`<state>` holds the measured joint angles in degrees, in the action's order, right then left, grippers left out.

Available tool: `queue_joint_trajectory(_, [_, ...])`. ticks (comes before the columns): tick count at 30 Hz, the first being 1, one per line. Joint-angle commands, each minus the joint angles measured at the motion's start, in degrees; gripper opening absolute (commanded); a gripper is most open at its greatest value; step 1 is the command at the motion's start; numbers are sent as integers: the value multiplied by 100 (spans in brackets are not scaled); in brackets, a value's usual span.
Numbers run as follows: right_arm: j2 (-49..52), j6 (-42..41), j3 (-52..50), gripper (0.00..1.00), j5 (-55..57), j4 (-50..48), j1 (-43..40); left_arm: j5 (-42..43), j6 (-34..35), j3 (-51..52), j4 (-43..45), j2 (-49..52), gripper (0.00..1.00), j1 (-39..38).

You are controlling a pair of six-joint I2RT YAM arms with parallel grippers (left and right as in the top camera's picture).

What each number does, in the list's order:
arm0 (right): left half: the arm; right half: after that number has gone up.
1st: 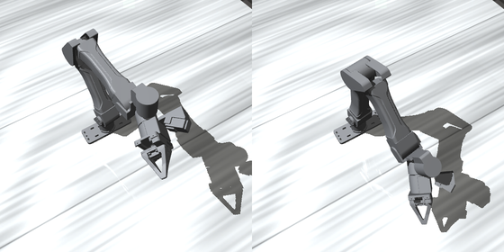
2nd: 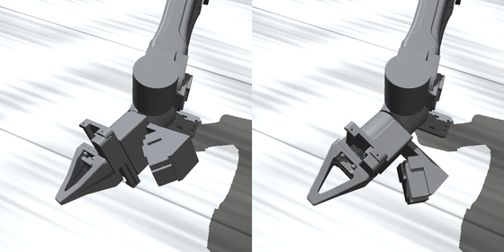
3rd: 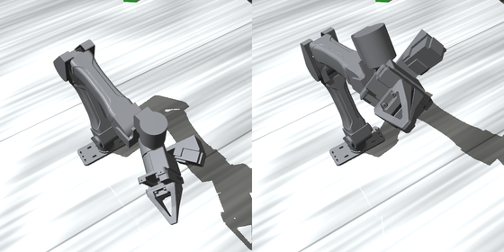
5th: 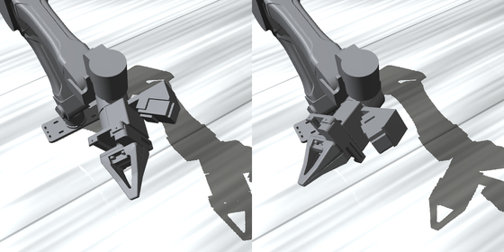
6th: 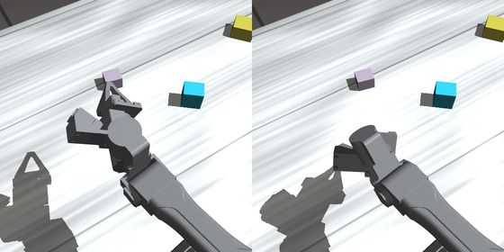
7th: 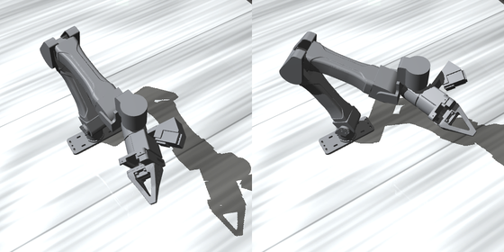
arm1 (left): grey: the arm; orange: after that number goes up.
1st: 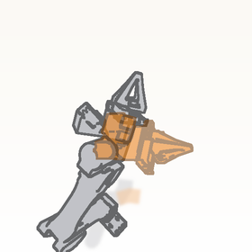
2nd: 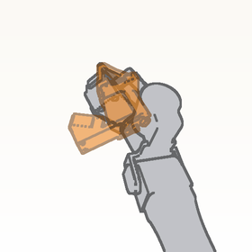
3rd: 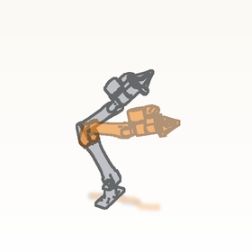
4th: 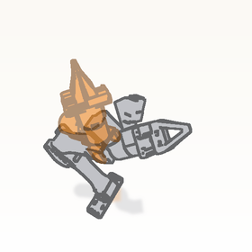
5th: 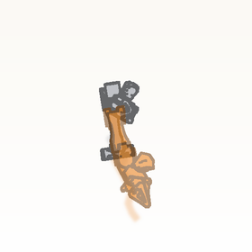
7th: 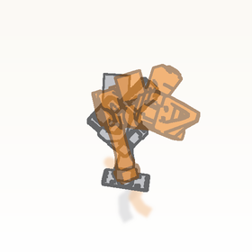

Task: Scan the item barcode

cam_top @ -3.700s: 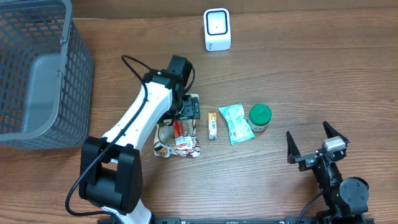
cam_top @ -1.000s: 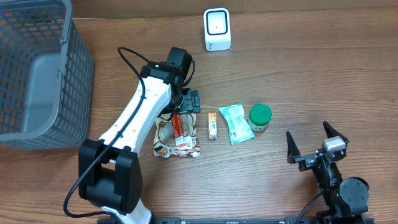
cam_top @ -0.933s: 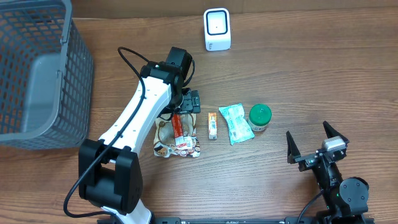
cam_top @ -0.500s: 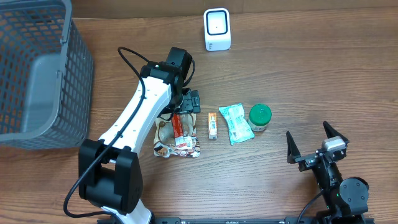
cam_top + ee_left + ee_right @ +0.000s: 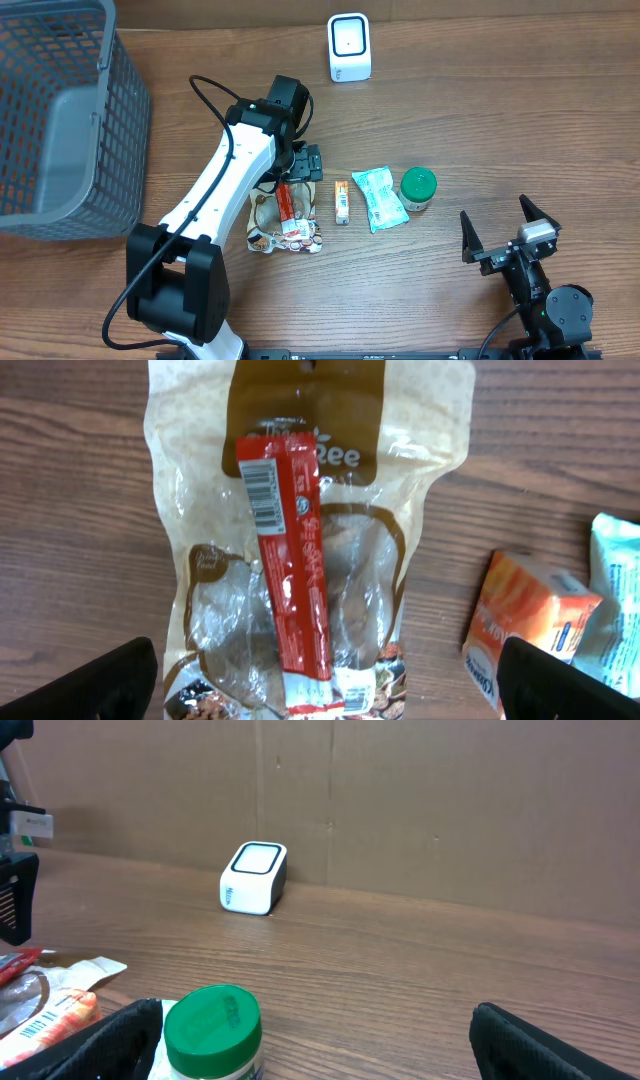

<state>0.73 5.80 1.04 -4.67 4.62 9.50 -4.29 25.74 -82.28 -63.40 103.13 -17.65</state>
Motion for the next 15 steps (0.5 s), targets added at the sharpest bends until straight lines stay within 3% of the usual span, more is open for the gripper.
queue_joint_trajectory(1, [-44,4,-59,100,-13,-20,-4,61,17,-68,35,-59,100,-37])
queue_joint_trajectory(2, [-46,4,-59,100,-13,-20,-4,131,15,-68,37,-59,99,-37])
queue_joint_trajectory(3, [-44,4,-59,100,-13,-20,-4,164,15,-68,39,-59,87,-37])
queue_joint_trajectory(4, [-46,4,-59,100,-15,-20,-4,164,7,-68,35,-59,47,-37])
queue_joint_trajectory(6, [-46,4,-59,100,-15,-20,-4,153,-144,-72,17,-61,4,-37])
queue_joint_trajectory(15, [-46,4,-59,100,-15,-20,-4,293,-173,-199,-240,-92,4,323])
